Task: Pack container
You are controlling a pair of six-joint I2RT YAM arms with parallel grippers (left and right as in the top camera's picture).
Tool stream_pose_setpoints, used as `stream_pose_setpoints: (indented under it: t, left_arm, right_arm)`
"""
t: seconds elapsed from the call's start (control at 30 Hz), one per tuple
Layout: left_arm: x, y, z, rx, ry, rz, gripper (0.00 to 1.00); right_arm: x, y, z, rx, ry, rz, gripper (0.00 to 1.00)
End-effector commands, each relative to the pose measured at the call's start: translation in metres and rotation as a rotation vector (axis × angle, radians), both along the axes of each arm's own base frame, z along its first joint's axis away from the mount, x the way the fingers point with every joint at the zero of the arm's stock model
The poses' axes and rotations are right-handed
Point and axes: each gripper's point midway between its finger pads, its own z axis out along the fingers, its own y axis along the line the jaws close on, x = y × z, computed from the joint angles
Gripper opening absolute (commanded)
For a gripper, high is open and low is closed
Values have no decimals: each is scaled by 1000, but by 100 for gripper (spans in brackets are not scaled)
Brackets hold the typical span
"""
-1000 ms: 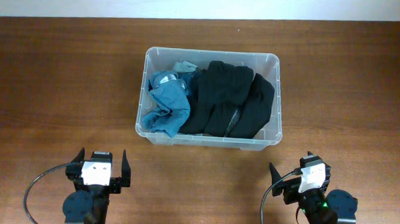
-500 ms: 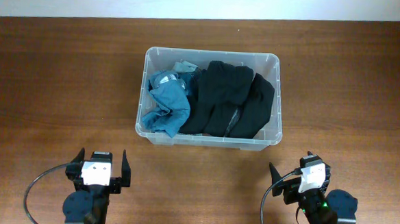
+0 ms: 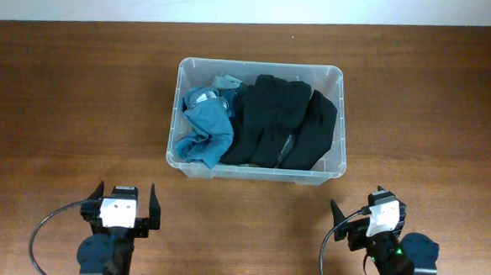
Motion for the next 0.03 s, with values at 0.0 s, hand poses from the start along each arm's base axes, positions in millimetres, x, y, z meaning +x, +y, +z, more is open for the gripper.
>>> stream_pose_setpoints:
  t: [0.0]
  left_arm:
    - [0, -1, -1, 9, -7, -10, 99]
  right_arm:
    - [0, 0, -2, 11, 3, -1, 98]
